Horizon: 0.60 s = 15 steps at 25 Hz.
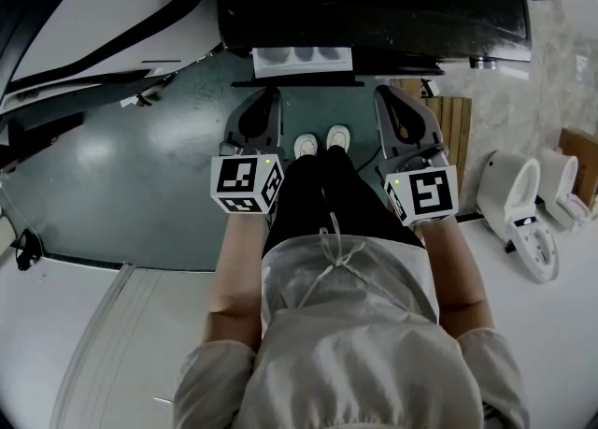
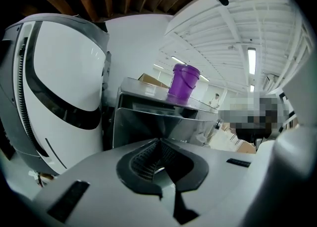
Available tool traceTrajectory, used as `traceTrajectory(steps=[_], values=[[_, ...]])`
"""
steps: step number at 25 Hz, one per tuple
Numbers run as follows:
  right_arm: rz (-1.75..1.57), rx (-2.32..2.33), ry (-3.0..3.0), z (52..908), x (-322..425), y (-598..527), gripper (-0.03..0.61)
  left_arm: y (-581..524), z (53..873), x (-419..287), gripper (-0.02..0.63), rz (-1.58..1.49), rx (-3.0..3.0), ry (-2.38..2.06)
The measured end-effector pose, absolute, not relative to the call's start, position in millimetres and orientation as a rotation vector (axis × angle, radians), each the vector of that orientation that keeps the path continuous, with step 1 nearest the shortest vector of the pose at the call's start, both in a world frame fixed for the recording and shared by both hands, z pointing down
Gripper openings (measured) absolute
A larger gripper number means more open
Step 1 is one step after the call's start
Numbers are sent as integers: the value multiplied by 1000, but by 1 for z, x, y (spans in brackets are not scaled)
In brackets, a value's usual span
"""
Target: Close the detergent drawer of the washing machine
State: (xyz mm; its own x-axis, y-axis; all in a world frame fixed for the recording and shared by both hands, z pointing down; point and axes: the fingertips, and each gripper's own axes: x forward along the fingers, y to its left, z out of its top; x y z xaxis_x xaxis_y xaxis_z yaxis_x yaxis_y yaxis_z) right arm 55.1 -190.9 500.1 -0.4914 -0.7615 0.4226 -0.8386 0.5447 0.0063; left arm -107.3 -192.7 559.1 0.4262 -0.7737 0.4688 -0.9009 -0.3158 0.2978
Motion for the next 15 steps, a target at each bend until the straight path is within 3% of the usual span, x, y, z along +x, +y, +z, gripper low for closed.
traceTrajectory(steps=[15], values=[[269,1396,-2393,492,66,-235,6,-237,558,-111,20,291,2145,-1452]])
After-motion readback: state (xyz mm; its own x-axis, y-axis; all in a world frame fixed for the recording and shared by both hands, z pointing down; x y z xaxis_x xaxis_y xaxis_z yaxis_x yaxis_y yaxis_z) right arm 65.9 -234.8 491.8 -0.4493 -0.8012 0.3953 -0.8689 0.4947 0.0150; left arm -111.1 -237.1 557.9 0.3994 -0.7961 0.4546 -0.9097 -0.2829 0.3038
